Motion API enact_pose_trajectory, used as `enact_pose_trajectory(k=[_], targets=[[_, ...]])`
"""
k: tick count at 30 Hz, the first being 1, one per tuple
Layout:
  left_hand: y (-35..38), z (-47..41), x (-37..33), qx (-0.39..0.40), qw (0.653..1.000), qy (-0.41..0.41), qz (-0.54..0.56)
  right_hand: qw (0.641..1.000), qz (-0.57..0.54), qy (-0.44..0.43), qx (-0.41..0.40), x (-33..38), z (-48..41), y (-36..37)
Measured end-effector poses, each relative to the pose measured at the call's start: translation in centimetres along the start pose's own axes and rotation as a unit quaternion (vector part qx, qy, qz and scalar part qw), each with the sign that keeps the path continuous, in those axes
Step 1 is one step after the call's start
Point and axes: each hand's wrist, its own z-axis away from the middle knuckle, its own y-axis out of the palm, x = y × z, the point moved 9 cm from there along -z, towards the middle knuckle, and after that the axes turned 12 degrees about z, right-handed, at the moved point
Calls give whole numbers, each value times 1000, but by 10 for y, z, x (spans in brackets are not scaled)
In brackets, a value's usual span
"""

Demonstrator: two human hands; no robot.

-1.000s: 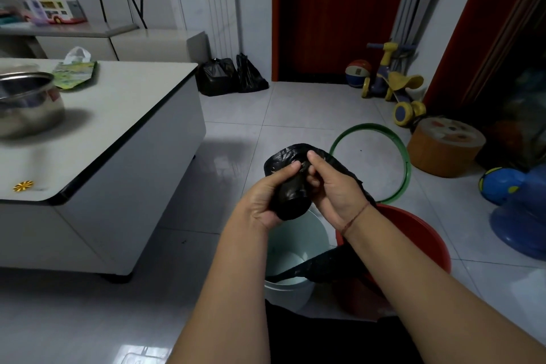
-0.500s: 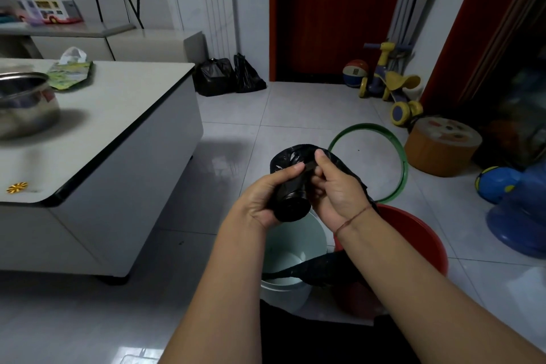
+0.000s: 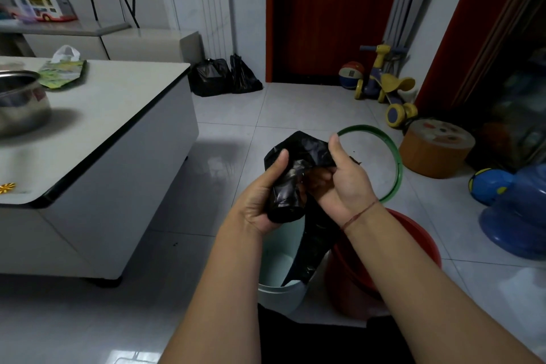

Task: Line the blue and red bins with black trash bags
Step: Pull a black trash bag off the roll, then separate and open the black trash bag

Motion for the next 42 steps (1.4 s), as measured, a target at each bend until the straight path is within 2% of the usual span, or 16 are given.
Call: enact_pose_trajectory(k=[2, 6, 9, 11, 15, 18, 22, 27, 31, 35, 38, 42], targets=[[3, -2, -1, 5, 1000, 11, 13, 999, -43, -1, -18, 1, 2, 2], [17, -3, 5, 83, 993, -7, 80, 972, -231, 29, -14, 8, -1, -8], [7, -3, 5, 47, 995, 2, 91, 967, -254, 9, -4, 24, -3, -25], [-7, -5, 0, -12, 998, 21, 49, 982, -187, -14, 6, 31, -4, -30], [-26, -8, -12, -100, 992, 70, -41, 998, 30, -52, 27, 29, -6, -21], [-32, -9, -17, -105, 991, 87, -8, 988, 145, -50, 7, 22, -8, -23], [-36, -11, -20, -98, 991, 93, -10, 953, 295, -71, -9, 25, -8, -29], [-40, -5, -29, -111, 986, 122, 0, 924, 375, -74, -6, 22, -12, -31], [-49, 4, -46, -131, 978, 156, 35, 918, 384, -26, 101, -8, -8, -9], [-58, 11, -65, -134, 968, 204, 56, 877, 432, 28, 207, -43, 0, -2], [-63, 11, -68, -144, 965, 211, 52, 871, 454, 26, 187, -27, -8, -12], [-58, 7, -65, -140, 966, 208, 60, 813, 566, -60, 124, 49, -27, -21]])
